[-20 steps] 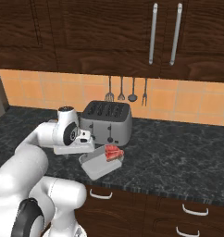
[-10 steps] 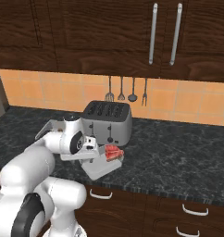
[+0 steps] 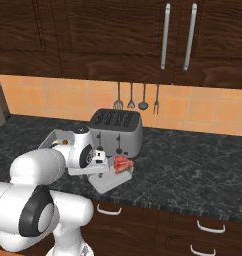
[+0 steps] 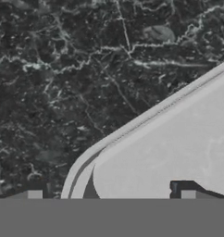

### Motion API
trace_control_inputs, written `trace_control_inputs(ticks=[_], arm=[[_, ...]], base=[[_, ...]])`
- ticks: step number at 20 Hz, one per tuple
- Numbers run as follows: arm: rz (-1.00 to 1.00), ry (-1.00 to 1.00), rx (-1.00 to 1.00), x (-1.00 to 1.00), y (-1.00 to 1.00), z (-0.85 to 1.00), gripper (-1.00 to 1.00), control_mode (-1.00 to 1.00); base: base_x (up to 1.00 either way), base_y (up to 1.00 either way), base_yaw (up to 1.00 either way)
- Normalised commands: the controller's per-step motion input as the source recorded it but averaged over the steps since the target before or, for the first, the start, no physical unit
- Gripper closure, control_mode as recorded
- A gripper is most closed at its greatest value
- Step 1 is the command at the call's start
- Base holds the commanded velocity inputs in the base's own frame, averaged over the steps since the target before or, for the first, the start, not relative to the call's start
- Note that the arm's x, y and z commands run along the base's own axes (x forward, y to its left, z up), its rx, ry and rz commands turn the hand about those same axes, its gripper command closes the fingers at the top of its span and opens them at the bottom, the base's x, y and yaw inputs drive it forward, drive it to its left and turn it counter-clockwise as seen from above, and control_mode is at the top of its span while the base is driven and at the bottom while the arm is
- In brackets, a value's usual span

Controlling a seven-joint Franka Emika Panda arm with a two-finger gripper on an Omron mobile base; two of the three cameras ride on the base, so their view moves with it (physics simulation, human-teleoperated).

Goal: Take the meat container that has the steak and place it on the second highest rack of the freezer. Then take the vegetable container that has the mushroom and carrot and place it on the highest rack of the freezer.

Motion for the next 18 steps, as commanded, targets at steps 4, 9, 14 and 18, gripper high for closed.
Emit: trace_control_inputs(ticks=[4,9,14,18], arm=[[0.01,0.00,0.05,0.00,0.00,-0.24,-1.00,-1.00],[0.00,0.00,0.03,0.00,0.00,-0.19,1.00,-1.00],[0.00,0.00,0.00,0.00,0.00,-0.01,1.00,-1.00],[0.00,0.00,0.00,0.00,0.00,0.00,1.00,-1.00]], base=[[0.00,0.00,0.00],[0.00,0.00,0.00],[0.00,0.00,0.00],[0.00,0.00,0.00]])
